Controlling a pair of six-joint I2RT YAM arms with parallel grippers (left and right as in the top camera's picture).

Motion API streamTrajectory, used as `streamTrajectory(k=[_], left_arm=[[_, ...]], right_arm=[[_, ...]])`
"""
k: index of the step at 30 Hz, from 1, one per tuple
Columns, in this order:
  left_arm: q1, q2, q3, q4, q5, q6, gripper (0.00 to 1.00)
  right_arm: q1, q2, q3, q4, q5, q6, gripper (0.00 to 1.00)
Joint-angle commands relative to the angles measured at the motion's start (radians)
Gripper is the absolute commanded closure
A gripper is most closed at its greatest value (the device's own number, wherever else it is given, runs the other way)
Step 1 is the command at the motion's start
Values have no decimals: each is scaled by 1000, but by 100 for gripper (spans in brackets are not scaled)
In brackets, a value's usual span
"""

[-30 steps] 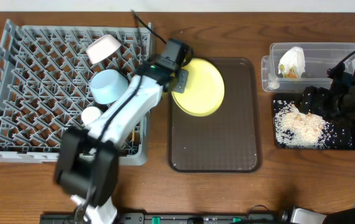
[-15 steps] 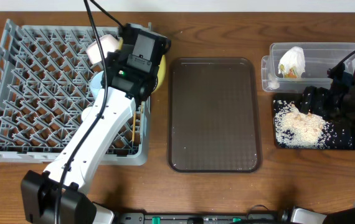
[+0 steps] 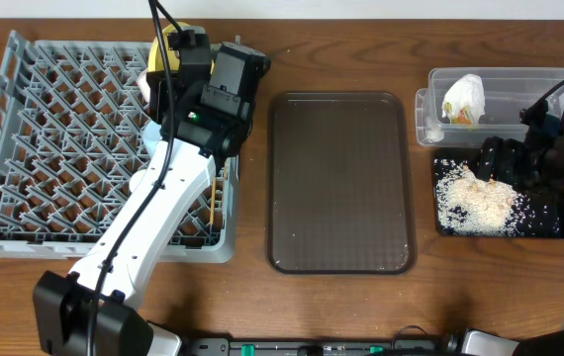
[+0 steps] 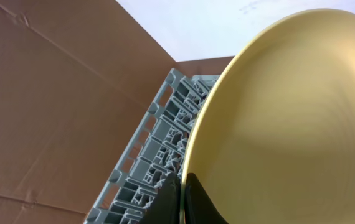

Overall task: Sort waste into correct bins and load items into the dishwasher rack
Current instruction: 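Lower the yellow plate upright into a rack slot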

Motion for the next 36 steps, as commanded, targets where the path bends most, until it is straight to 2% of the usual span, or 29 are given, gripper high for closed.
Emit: streamTrajectory(k=[1,3,14,18,19,25,30,36], left_arm=[[0,8,-15,-15,18,9,94],[0,15,-19,-33,56,8,94],[0,88,-27,-55,62,5,94],[-3,110,-27,-76,116,4,94],[-2,114,-27,-84,137,4,93],[-2,114,-27,-107,190,5,64],[-2,82,-27,-108,218,0,58],[-2,-42,-26,-114,381,-23,51]], right_arm=[[8,-2,14,0,2,-15,13],[8,-2,14,-1,2,-15,13],[8,-2,14,-5,2,-15,14],[8,-2,14,-5,2,-15,14],[8,-2,14,-5,2,-15,14],[8,-2,14,-5,2,-15,13],[8,-2,14,1,2,-15,13],[9,-2,14,58,-29,-15,13]])
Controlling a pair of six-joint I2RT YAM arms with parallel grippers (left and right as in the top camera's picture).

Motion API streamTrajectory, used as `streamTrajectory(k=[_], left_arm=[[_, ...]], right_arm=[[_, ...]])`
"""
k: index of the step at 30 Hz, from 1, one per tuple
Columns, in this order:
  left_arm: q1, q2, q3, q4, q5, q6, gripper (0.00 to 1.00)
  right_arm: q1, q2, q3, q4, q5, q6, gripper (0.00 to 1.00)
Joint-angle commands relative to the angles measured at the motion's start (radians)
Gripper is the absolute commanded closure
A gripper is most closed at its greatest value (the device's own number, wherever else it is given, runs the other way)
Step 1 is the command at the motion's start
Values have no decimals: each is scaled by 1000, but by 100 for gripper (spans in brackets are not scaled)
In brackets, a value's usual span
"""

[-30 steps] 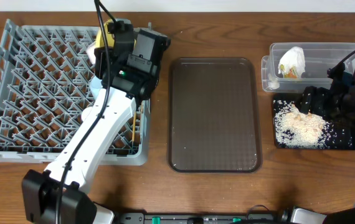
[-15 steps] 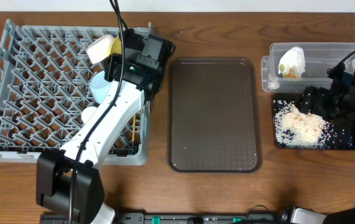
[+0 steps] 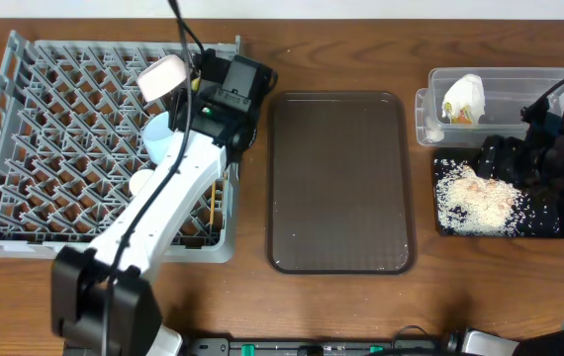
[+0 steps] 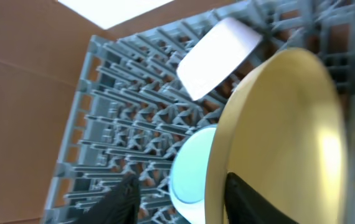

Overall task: Sort waste into correct bins and load items into the dishwasher rack
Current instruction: 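Lower the yellow plate upright into a rack slot, then open the left gripper to release the plate and raise it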

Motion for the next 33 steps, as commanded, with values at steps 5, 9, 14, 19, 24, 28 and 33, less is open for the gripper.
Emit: streamTrajectory(k=[5,9,14,19,24,28,33], left_arm=[[7,-188,-3,-2,272,-58,44],[46,-221,-3,-2,514,-74,41],[137,-195,-3,-17,867,-72,33],[211,-175,-3,-129,962,-73,29],[253,-188,-3,-293,1014,-72,28],[246,-205,-3,-380,1010,-26,27],[245,-287,-46,-388,956,-13,27]], right_arm=[[35,-2,14,143,-137,-24,14],[111,-2,14,246,-144,-92,12],[240,29,14,321,-79,-128,7],[307,97,14,282,-42,-128,1],[308,117,13,225,-39,-63,1],[308,105,13,218,-28,-22,1],[308,63,-36,206,18,19,1]])
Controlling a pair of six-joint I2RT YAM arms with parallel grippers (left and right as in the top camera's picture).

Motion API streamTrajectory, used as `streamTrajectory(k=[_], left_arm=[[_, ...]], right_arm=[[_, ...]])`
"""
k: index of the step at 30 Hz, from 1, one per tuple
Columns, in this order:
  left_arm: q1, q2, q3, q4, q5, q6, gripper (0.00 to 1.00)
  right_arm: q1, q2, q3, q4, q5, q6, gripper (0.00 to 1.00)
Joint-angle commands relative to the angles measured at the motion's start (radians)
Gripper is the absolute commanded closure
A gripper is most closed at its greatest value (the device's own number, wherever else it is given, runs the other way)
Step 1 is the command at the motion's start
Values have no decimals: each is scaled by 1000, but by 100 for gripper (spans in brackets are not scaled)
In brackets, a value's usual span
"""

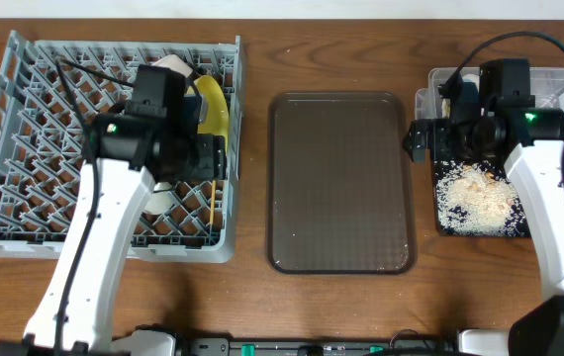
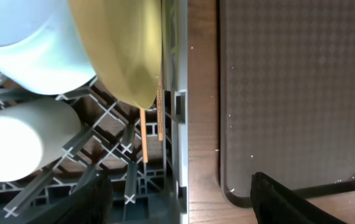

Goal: Sort waste into correct bins and load items into the dishwasher rack

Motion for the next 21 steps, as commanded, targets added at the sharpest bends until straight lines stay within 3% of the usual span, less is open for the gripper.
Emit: streamTrajectory(k=[1,8,9,12,21], left_arm=[[0,-114,-63,25,-45,21,27],[0,-483,-344,203,-71,44,26],[0,-537,-381,218,-71,44,20],[0,-682,-475,255,-71,44,15],[0,-846,-521,240,-71,44,13]], right_arm=[[2,-75,-67,22,34,42,1],[2,-373,-388,242,41,42,1],[2,-432,-437,274,53,43,1],[2,-586,-543,325,133,64,1],[2,-795,-632,261,179,64,1]])
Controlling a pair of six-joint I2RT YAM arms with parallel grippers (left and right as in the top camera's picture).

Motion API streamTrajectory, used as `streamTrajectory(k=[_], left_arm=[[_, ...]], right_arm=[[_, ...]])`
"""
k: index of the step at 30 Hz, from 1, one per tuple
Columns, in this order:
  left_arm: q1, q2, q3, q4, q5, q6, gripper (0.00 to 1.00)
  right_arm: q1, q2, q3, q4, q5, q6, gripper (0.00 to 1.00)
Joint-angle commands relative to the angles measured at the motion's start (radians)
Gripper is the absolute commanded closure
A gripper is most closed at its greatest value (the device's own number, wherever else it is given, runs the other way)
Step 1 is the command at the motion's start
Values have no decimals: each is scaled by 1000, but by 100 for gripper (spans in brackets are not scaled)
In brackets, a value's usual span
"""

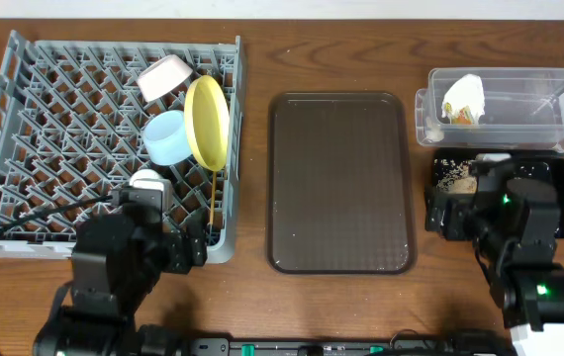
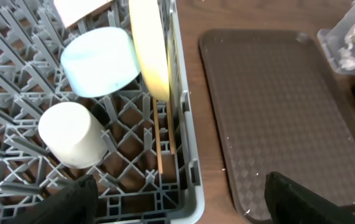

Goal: Sort waste into correct bins and load items into the dishwasher rack

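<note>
The grey dishwasher rack [image 1: 25, 148] holds a yellow plate [image 1: 208, 124] standing on edge near its right wall. Beside the plate lie a blue cup [image 1: 166, 137], a white bowl [image 1: 163, 77], a white cup [image 1: 146, 182] and wooden chopsticks [image 1: 210, 210]. In the left wrist view the yellow plate [image 2: 149, 53], blue cup [image 2: 99, 61] and white cup [image 2: 71, 134] show from the front. My left gripper [image 1: 188, 249] hangs open and empty over the rack's front right corner; its fingers [image 2: 71, 202] stand wide apart. My right gripper [image 1: 440, 216] is at the black bin's left edge.
A brown tray [image 1: 339, 183] lies bare in the middle. A clear bin [image 1: 500, 104] with crumpled waste stands at the back right. In front of it is a black bin [image 1: 559, 178] with rice, largely covered by my right arm.
My left arm has drawn back from over the rack beside the plate to the rack's front corner. My right arm has moved from the clear bin back toward the table's front right.
My left gripper held the yellow plate over the rack's far right corner. Then the plate was down in the rack with the fingers apart beside it. Then the plate stood alone and the open gripper was off it. Both arms now sit near the table's front.
</note>
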Motion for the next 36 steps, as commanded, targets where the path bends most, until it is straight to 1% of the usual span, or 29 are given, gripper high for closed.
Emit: streamTrajectory(k=[1,5,6,15,19,21,23,26,30,33,36], left_arm=[[0,-12,-4,0,-12,13,13],[0,-10,-4,0,-12,13,11],[0,-10,-4,0,-12,13,8],[0,-10,-4,0,-12,13,6],[0,-10,-4,0,-12,13,7],[0,-10,-4,0,-12,13,6],[0,-10,-4,0,-12,13,6],[0,-10,-4,0,-12,13,6],[0,-10,-4,0,-12,13,6],[0,-10,-4,0,-12,13,6],[0,-10,-4,0,-12,13,6]], right_arm=[[2,-25,-11,-32,27,15,1],[2,-21,-12,-69,27,15,1],[2,-20,-11,-80,27,15,1],[2,-20,-12,-99,27,15,1],[3,-22,-12,-166,30,15,1],[4,-43,-15,-147,31,15,1],[5,-62,-25,-80,31,8,1],[5,-135,-82,71,29,-56,1],[5,-322,-230,258,29,-101,1],[5,-476,-352,361,31,-105,1],[5,-621,-472,457,31,-145,1]])
